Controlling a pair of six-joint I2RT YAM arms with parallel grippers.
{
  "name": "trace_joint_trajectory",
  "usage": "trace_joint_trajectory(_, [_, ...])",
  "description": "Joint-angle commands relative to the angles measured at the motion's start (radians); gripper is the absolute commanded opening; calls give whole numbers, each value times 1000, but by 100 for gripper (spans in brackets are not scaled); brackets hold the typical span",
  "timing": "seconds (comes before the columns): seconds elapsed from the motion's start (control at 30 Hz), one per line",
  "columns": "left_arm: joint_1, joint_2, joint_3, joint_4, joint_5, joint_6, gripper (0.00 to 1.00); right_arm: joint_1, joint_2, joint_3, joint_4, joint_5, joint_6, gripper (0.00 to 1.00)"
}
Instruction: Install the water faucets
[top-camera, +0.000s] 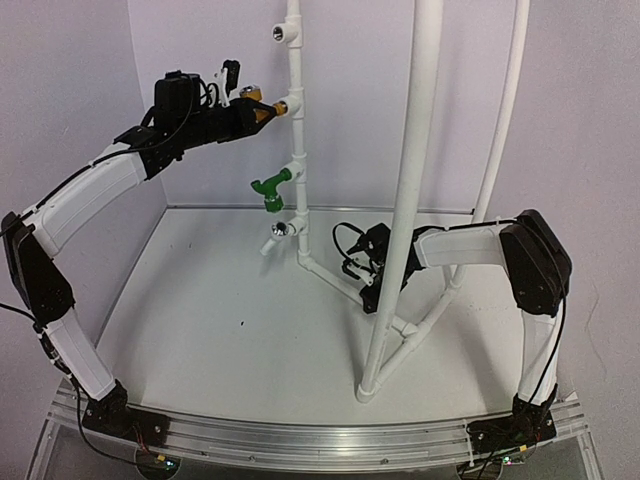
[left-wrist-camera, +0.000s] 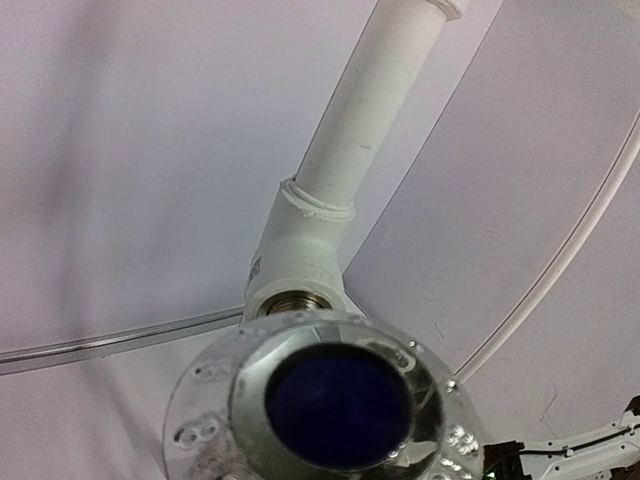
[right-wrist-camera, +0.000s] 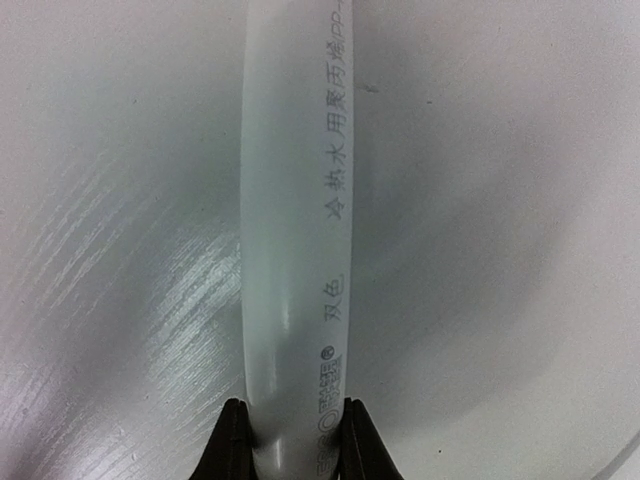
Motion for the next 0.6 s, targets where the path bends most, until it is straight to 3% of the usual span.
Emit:
trace_joint_trajectory(0.0, [8,-30,-14,119,30,-261,0,24,32,35,66,-33,-9,0])
trace_joint_trajectory(0.27, [45,-52,-126,240,96,-490,0,24,37,38,68,-29,5,0])
trace_joint_trajectory(0.57, [94,-35,-184,353,163,-904,0,24,45,36,75,-18,11,0])
